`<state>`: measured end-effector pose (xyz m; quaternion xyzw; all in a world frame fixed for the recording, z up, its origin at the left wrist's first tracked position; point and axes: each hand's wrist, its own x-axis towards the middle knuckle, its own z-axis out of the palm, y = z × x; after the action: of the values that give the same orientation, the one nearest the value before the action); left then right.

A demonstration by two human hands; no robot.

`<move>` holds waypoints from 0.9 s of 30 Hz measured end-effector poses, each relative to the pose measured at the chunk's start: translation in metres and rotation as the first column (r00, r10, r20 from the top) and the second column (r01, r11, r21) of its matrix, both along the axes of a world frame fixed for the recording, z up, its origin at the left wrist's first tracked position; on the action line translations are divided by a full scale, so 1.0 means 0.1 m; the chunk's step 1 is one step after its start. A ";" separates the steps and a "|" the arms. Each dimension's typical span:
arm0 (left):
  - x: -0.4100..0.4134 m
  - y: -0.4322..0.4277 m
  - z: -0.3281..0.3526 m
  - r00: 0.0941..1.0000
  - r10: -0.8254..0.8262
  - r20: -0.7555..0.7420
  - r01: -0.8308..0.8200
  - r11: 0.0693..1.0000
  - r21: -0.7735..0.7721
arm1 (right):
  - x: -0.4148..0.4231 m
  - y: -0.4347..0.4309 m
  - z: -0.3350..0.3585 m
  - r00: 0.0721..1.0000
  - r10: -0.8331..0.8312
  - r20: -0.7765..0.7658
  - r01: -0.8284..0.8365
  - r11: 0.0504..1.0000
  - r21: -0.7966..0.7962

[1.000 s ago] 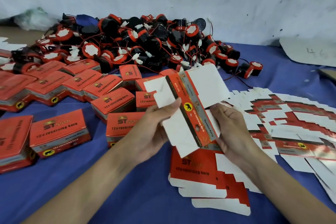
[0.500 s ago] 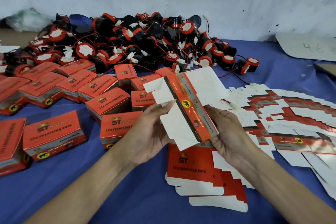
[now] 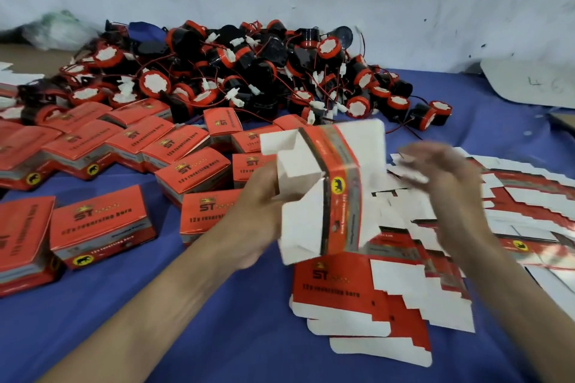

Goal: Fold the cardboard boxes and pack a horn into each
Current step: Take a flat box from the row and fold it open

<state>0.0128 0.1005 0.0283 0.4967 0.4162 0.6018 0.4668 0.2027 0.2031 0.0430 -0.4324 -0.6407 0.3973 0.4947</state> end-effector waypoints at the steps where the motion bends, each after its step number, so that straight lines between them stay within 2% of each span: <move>1: -0.03 0.04 0.03 0.998 0.052 -0.041 -0.055 0.997 -0.059 | 0.06 0.02 0.07 0.997 -0.061 0.046 0.049 0.973 0.226; 2: -0.05 0.05 0.06 0.991 0.075 -0.113 -0.089 0.989 -0.119 | 0.11 0.00 0.13 0.994 -0.026 0.108 -0.022 0.905 0.424; 3: -0.07 0.04 0.05 0.986 0.023 -0.167 -0.048 0.988 -0.147 | 0.12 -0.05 0.18 0.968 0.105 0.226 -0.212 0.826 0.522; 4: -0.06 0.01 0.06 0.974 -0.061 -0.217 0.022 0.984 -0.179 | 0.09 -0.11 0.22 0.892 0.242 0.381 -0.418 0.760 0.498; 5: -0.04 -0.03 0.08 0.955 -0.145 -0.257 0.089 0.972 -0.215 | 0.03 -0.20 0.24 0.786 0.344 0.514 -0.576 0.710 0.405; 6: -0.03 -0.09 0.10 0.949 -0.196 -0.248 0.132 0.958 -0.255 | -0.05 -0.29 0.24 0.683 0.420 0.597 -0.676 0.672 0.301; 7: -0.06 -0.15 0.08 0.948 -0.213 -0.238 0.144 0.949 -0.279 | -0.11 -0.34 0.21 0.613 0.447 0.652 -0.723 0.650 0.233; 8: -0.04 -0.14 0.12 0.946 -0.220 -0.238 0.148 0.947 -0.285 | -0.17 -0.39 0.16 0.589 0.441 0.677 -0.728 0.653 0.208; 9: -0.04 -0.15 0.10 0.947 -0.214 -0.238 0.140 0.946 -0.294 | -0.21 -0.42 0.12 0.612 0.425 0.667 -0.703 0.679 0.212; 10: -0.04 -0.13 0.08 0.955 -0.185 -0.230 0.111 0.947 -0.303 | -0.22 -0.42 0.10 0.665 0.424 0.615 -0.659 0.721 0.216; 12: -0.03 -0.06 0.11 0.999 -0.008 -0.034 -0.003 0.956 -0.294 | -0.19 -0.38 0.14 0.816 0.436 0.379 -0.525 0.834 0.172; 13: -0.03 0.00 0.10 0.996 0.051 0.072 -0.035 0.976 -0.217 | -0.17 -0.35 0.15 0.878 0.420 0.230 -0.454 0.882 0.123; 14: -0.02 0.04 0.07 0.991 0.077 0.113 -0.062 0.990 -0.124 | -0.16 -0.31 0.14 0.911 0.400 0.101 -0.408 0.910 0.074; 16: 0.06 0.04 0.03 0.998 0.058 0.019 -0.058 0.998 -0.012 | -0.18 -0.28 0.07 0.918 0.394 -0.038 -0.394 0.919 -0.001; 18: 0.17 0.01 -0.04 0.997 0.073 -0.034 -0.073 0.997 0.018 | -0.25 -0.33 -0.07 0.901 0.426 -0.076 -0.430 0.902 -0.040; 23: 0.29 -0.06 -0.15 0.927 0.367 0.081 -0.375 0.907 0.191 | -0.40 -0.48 -0.28 0.881 0.413 -0.231 -0.420 0.907 0.022; 27: 0.30 -0.03 -0.18 0.922 0.386 -0.030 -0.371 0.902 0.221 | -0.43 -0.50 -0.34 0.872 0.378 -0.313 -0.397 0.918 0.003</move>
<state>0.0430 0.0971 0.0102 0.4748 0.4550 0.7033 0.2700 0.1597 0.1535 0.0091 -0.2433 -0.6170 0.5700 0.4849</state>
